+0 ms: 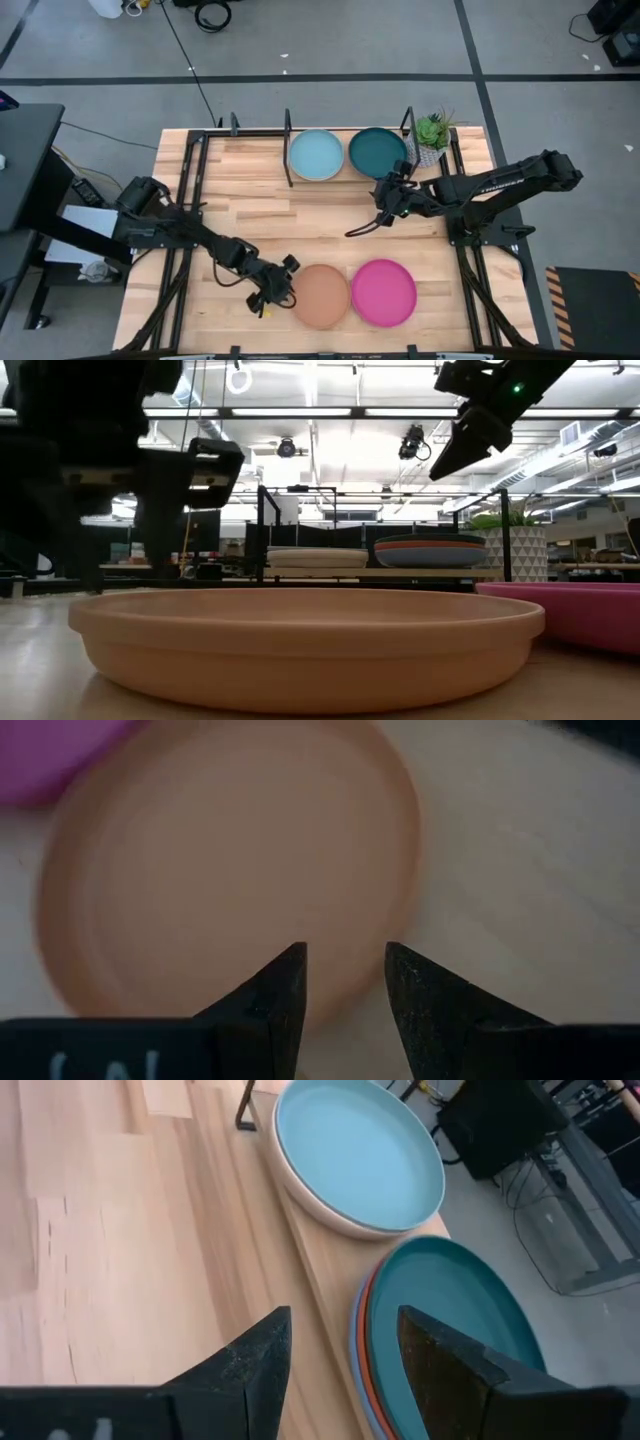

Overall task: Place and stack plates onto a shelf
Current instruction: Stack the brown plate on top of the light blue plate on the shelf

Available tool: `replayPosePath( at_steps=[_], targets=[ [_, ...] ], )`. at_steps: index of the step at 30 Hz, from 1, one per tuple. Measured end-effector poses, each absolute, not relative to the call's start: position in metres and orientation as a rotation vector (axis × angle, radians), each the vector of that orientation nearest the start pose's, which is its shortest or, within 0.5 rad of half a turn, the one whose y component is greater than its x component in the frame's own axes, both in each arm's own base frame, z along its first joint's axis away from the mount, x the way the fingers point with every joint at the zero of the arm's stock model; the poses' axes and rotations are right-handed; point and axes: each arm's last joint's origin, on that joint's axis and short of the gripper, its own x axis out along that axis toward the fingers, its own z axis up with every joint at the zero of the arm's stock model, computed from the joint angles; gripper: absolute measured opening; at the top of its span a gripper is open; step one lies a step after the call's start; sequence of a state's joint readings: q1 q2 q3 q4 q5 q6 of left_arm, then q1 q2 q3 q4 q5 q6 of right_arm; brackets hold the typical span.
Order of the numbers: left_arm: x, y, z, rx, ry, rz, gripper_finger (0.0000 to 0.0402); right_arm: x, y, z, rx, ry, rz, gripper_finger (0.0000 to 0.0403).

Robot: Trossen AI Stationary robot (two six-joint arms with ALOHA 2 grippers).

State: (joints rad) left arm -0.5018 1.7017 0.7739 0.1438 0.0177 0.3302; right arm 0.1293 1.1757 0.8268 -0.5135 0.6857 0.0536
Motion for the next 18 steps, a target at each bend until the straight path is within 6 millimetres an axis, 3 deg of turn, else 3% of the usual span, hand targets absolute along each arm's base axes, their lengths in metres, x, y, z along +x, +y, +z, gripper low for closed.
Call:
replayPosePath(
  at_steps=[11, 18],
  targets=[
    [0.280, -0.156, 0.122, 0.623, 0.679, -0.670, 0.0135, 0.233, 0.011, 0.245, -0.314, 0.816, -0.530, 0.0190],
    [0.280, -0.156, 0.121, 0.620, 0.684, -0.670, 0.0050, 0.233, 0.010, 0.245, -0.313, 0.817, -0.534, 0.0190]
  ],
)
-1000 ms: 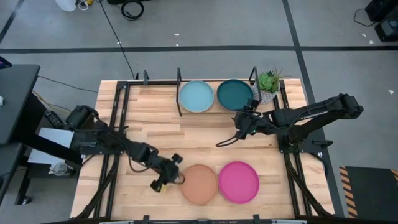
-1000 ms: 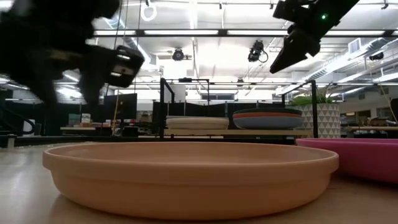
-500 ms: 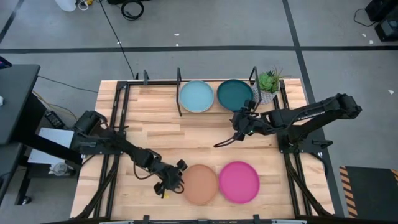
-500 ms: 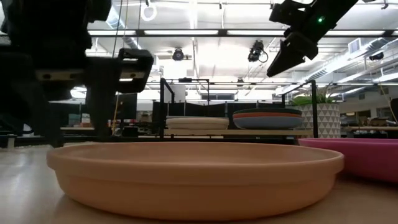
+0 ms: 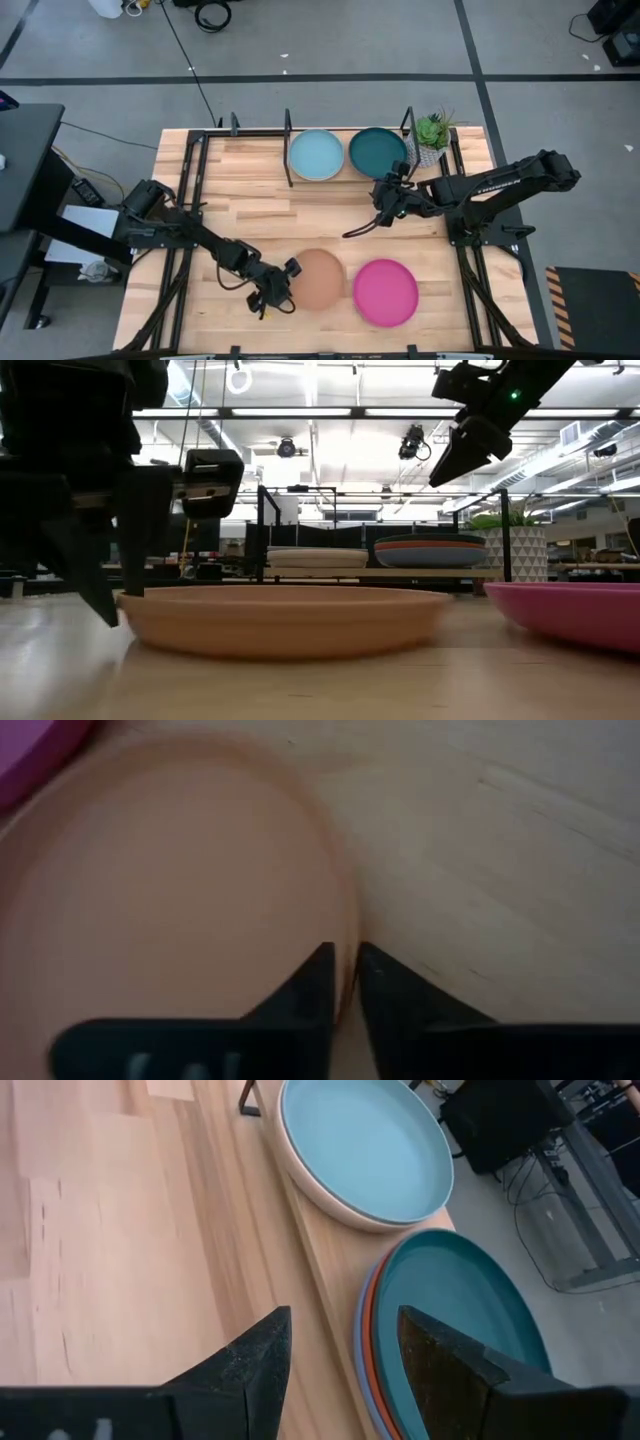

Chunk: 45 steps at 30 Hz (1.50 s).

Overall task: Place and stack plates onto a shelf
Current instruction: Stack the brown plate on top of the light blue plate on the shelf

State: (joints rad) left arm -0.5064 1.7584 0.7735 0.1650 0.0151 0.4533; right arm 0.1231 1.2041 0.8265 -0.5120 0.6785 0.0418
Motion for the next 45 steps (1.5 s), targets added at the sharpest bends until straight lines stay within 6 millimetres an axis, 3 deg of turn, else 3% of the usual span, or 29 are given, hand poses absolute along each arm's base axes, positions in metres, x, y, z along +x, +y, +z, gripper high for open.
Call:
replayPosePath(
  at_steps=[3, 8, 14, 18, 24, 29, 33, 40, 45],
  targets=[
    [0.281, -0.151, 0.128, 0.543, 0.698, -0.628, 0.0016, 0.232, 0.010, 0.245, -0.311, 0.824, -0.539, 0.0190],
    [0.287, -0.127, 0.162, 0.346, 0.645, -0.496, 0.0015, 0.231, 0.010, 0.245, -0.314, 0.828, -0.543, 0.0190],
    [0.301, -0.095, 0.206, 0.253, 0.616, -0.369, 0.0015, 0.231, 0.008, 0.245, -0.337, 0.818, -0.598, 0.0190],
    [0.321, -0.069, 0.233, 0.237, 0.660, -0.177, 0.0015, 0.229, 0.007, 0.247, -0.379, 0.805, -0.687, 0.0190],
    [0.336, -0.009, 0.255, 0.188, 0.686, 0.024, 0.0015, 0.228, 0.007, 0.247, -0.386, 0.798, -0.718, 0.0190],
    [0.336, 0.043, 0.257, 0.149, 0.679, 0.117, 0.0015, 0.228, 0.007, 0.246, -0.369, 0.795, -0.728, 0.0190],
    [0.337, 0.072, 0.255, 0.149, 0.651, 0.155, 0.0015, 0.227, 0.007, 0.247, -0.374, 0.790, -0.745, 0.0190],
    [0.345, 0.106, 0.231, 0.119, 0.675, 0.206, 0.0015, 0.228, 0.007, 0.247, -0.370, 0.788, -0.743, 0.0190],
    [0.346, 0.119, 0.216, 0.116, 0.721, 0.231, 0.0016, 0.228, 0.007, 0.247, -0.367, 0.786, -0.740, 0.0190]
  ],
)
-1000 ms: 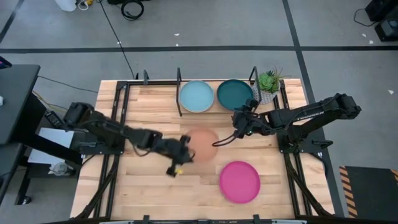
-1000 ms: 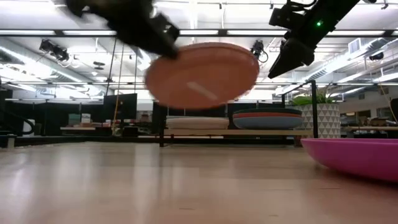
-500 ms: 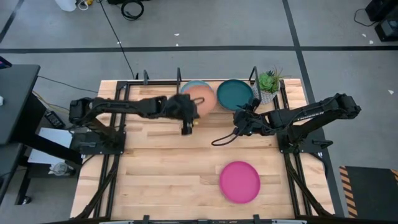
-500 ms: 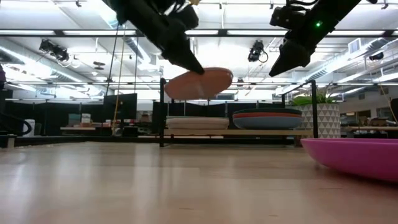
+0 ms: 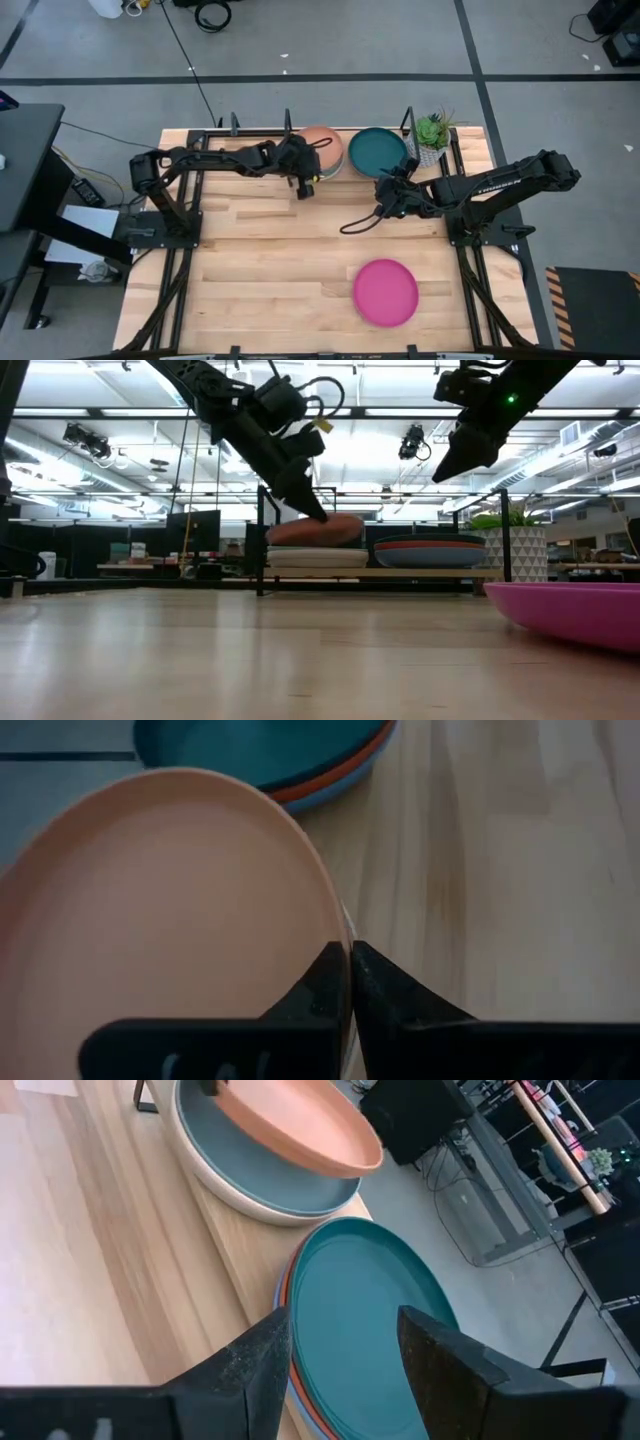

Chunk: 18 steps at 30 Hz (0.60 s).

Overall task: Place and stack plates onto a shelf
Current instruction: Stack the brown plate on top of the light blue plate on the shelf, then stack the pink plate on top of the dark blue plate on the shelf

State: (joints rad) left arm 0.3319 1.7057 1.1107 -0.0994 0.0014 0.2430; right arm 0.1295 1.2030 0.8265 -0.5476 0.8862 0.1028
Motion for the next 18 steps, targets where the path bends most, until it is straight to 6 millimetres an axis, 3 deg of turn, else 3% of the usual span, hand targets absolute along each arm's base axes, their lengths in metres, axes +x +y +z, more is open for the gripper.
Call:
replayPosePath(
  at_steps=[6, 10, 13, 18],
  targets=[
    [0.349, 0.118, 0.215, 0.128, 0.704, 0.233, 0.0107, 0.228, 0.008, 0.246, -0.358, 0.794, -0.717, 0.0190],
    [0.352, 0.116, 0.225, 0.140, 0.691, 0.224, 0.0172, 0.228, 0.008, 0.246, -0.338, 0.803, -0.679, 0.0190],
    [0.353, 0.110, 0.234, 0.125, 0.685, 0.153, 0.0197, 0.230, 0.012, 0.242, -0.285, 0.842, -0.518, 0.0190],
    [0.356, 0.081, 0.230, 0.080, 0.726, -0.065, 0.0199, 0.230, 0.022, 0.223, -0.170, 0.891, -0.165, 0.0190]
  ],
)
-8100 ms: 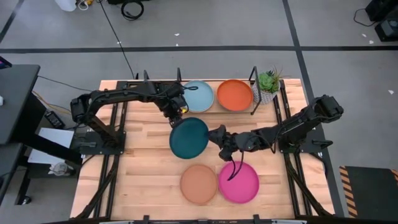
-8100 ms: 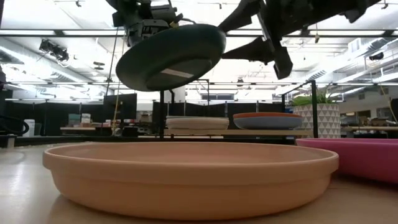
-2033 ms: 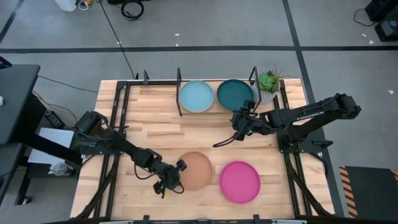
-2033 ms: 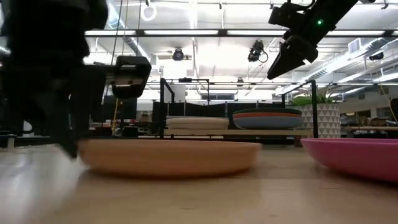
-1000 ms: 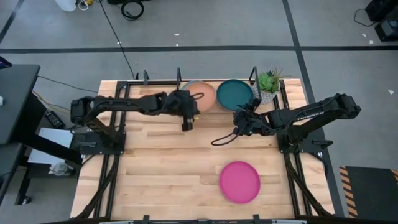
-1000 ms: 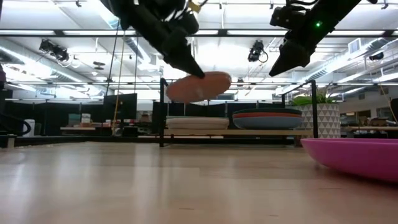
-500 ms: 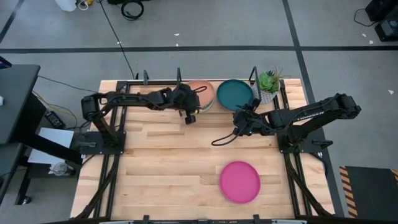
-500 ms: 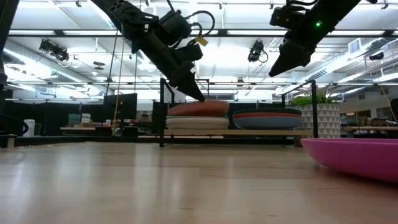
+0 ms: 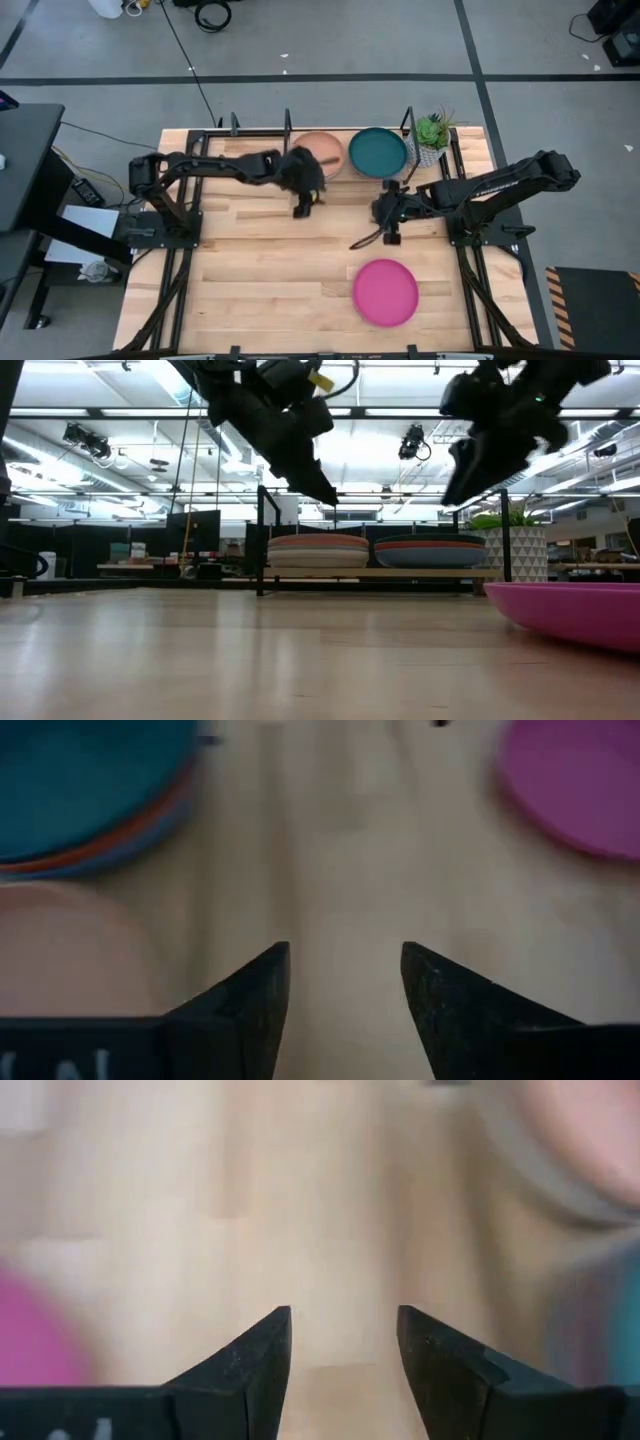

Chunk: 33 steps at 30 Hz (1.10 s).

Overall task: Place and stack plates onto a shelf
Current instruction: Stack the pink plate on top of the dark blue plate on the shelf

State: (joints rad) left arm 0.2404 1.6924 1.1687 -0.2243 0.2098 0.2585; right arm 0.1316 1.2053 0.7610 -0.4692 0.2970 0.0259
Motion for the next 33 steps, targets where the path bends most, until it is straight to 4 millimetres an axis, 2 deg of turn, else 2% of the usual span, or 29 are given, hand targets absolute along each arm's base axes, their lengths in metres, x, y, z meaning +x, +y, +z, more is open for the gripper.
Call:
replayPosePath(
  at_steps=[4, 10, 15, 22, 27, 30, 33],
  targets=[
    [0.355, 0.055, 0.224, 0.078, 0.807, -0.131, 0.0185, 0.225, 0.028, 0.208, -0.059, 0.940, -0.014, 0.0190],
    [0.344, 0.015, 0.219, 0.119, 0.964, -0.150, 0.0173, 0.215, 0.036, 0.190, 0.097, 1.008, 0.035, 0.0190],
    [0.328, -0.006, 0.236, 0.189, 0.999, -0.095, 0.0172, 0.215, 0.050, 0.178, 0.205, 1.081, 0.095, 0.0189],
    [0.307, -0.022, 0.274, 0.213, 0.883, -0.045, 0.0172, 0.222, 0.064, 0.147, 0.290, 1.271, 0.130, 0.0189],
    [0.297, -0.025, 0.291, 0.220, 0.821, -0.037, 0.0172, 0.228, 0.066, 0.138, 0.298, 1.327, 0.105, 0.0187],
    [0.292, -0.024, 0.294, 0.222, 0.822, -0.031, 0.0172, 0.231, 0.066, 0.133, 0.295, 1.340, 0.094, 0.0170],
    [0.292, -0.024, 0.299, 0.223, 0.794, -0.023, 0.0172, 0.232, 0.064, 0.132, 0.298, 1.344, 0.082, 0.0135]
  ],
)
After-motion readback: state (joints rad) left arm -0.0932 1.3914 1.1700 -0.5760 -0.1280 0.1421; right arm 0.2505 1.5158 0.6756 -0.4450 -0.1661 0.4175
